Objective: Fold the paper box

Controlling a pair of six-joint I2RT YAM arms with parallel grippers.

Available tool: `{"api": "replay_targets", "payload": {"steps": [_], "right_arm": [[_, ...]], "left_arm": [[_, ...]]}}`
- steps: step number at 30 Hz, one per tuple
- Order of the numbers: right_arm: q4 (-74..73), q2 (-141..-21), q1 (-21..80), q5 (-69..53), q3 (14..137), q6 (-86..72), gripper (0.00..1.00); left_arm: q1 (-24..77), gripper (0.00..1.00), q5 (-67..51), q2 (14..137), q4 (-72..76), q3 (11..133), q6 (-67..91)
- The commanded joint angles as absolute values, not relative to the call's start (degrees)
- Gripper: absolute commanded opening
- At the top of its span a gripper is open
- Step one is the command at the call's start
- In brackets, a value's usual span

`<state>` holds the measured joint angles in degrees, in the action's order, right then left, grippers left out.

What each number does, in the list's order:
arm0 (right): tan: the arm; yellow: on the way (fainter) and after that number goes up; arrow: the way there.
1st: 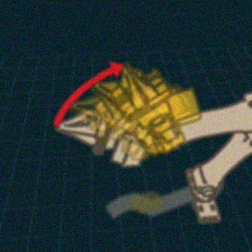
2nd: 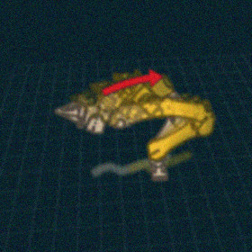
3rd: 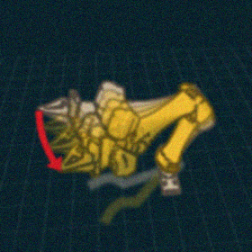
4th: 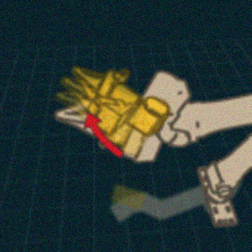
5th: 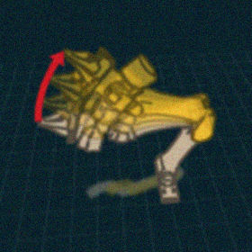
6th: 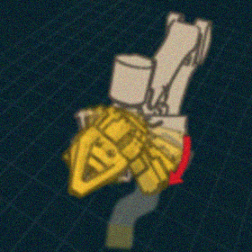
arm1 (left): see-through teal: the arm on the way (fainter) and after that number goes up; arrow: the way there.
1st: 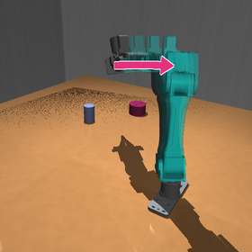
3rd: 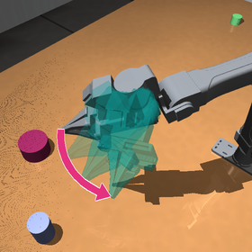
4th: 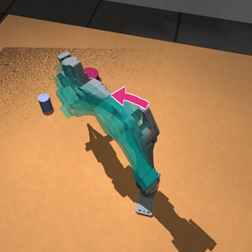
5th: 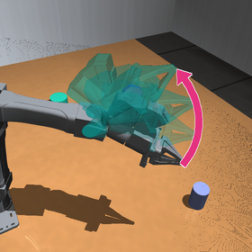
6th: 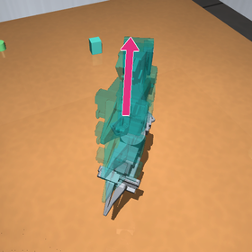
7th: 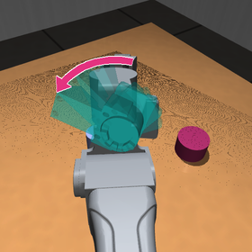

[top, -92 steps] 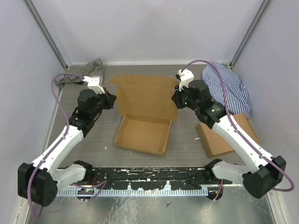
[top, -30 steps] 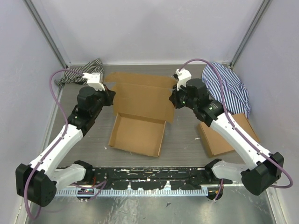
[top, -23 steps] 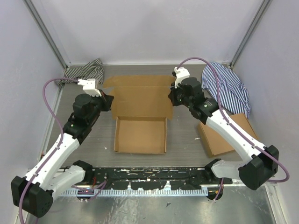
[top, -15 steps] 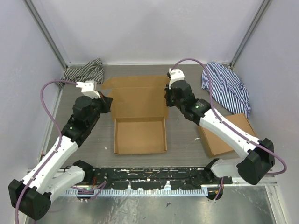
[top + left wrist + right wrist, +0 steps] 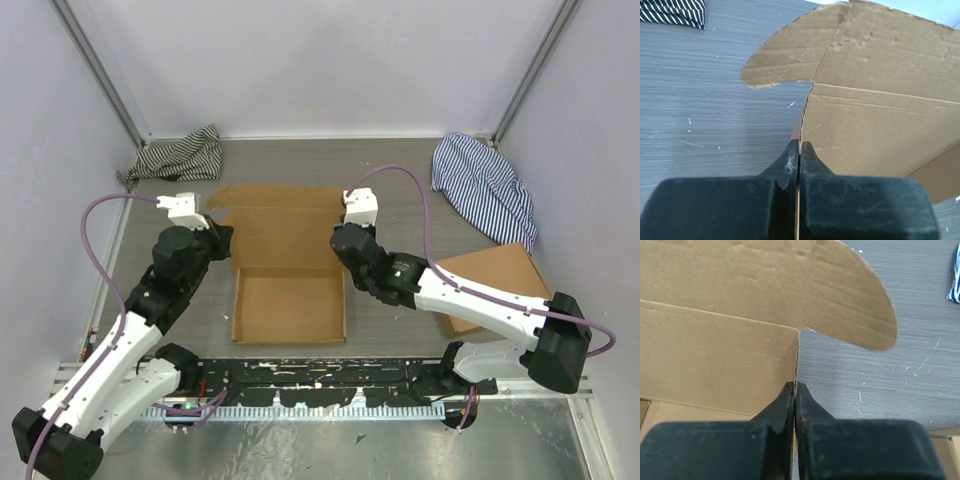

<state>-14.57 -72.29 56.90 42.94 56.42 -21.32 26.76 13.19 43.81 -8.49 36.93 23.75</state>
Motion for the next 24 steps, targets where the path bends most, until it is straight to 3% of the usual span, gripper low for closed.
{"api": "replay_targets", "payload": {"steps": [1, 12, 24], "right_arm": [[-13.3, -70.1, 60.9, 52.6, 52.3, -28.5, 0.04], [-21.6, -72.1, 70.4, 63.9, 53.3, -39.2, 0.04], [-52.6, -79.8, 77.8, 69.6, 57.8, -71.7, 0.08]], "left_arm": [[27.5, 0.01, 11.7, 39.4, -10.3, 34.4, 25.7], [27.6, 0.05, 9.5, 32.5, -15.6, 31.6, 29.7], [27.7, 0.1, 6.5, 30.1, -27.9, 33.7, 33.3]]}}
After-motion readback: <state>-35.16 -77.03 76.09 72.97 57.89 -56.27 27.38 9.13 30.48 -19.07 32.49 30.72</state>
